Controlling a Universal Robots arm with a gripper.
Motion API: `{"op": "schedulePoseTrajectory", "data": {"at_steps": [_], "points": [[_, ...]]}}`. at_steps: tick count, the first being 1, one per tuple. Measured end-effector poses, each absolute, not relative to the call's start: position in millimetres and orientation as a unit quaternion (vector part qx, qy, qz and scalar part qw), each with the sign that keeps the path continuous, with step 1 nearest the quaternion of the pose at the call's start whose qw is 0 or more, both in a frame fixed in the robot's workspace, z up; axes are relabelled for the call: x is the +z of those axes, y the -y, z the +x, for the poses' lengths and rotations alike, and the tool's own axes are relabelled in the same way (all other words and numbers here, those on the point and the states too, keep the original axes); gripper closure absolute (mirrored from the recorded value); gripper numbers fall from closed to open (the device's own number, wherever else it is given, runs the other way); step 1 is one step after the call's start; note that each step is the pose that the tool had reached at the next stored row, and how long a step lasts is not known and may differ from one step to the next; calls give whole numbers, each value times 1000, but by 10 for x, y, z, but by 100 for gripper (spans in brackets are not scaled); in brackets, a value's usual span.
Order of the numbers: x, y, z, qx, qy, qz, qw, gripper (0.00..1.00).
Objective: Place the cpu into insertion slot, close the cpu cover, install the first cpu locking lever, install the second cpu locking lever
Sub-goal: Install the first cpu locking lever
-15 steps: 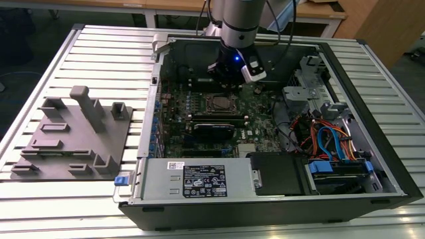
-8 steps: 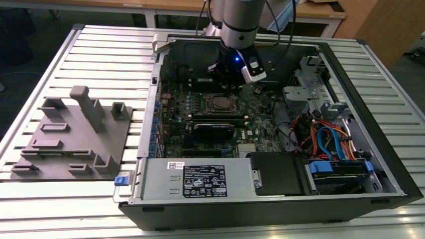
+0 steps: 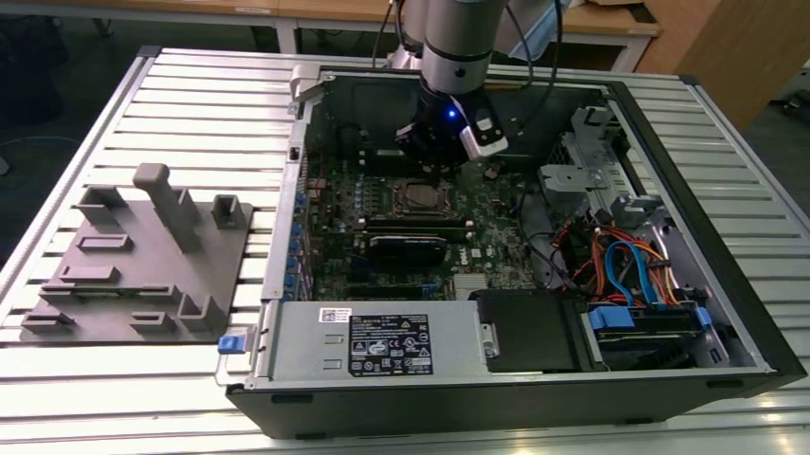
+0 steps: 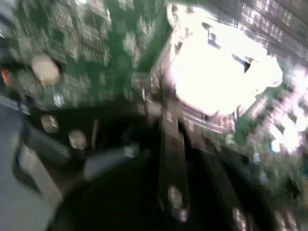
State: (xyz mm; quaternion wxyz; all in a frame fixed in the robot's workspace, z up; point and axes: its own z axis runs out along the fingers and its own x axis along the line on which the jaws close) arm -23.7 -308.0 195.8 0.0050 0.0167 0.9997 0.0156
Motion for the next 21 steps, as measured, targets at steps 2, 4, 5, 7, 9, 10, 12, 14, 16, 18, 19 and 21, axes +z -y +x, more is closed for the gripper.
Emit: {"op": "schedulePoseTrajectory", "data": {"at_steps": [2, 4, 5, 7, 9, 10, 12, 14, 16, 18, 19, 21], "points": [[1958, 3079, -237, 16, -1000, 17, 5, 90], [1957, 3079, -237, 16, -1000, 17, 5, 90], [1957, 3079, -237, 16, -1000, 17, 5, 90], [1955, 3077, -236, 19, -1000, 17, 5, 90], [1952, 3075, -235, 28, -999, 17, 5, 90], [1950, 3074, -235, 33, -999, 17, 5, 90], [1951, 3074, -235, 41, -999, 17, 5, 90], [1956, 3074, -235, 45, -999, 17, 5, 90], [1975, 3074, -235, 47, -999, 17, 5, 90], [2004, 3075, -235, 47, -999, 17, 5, 90], [2014, 3075, -235, 47, -999, 17, 5, 90], [2022, 3075, -235, 47, -999, 17, 5, 90]]}}
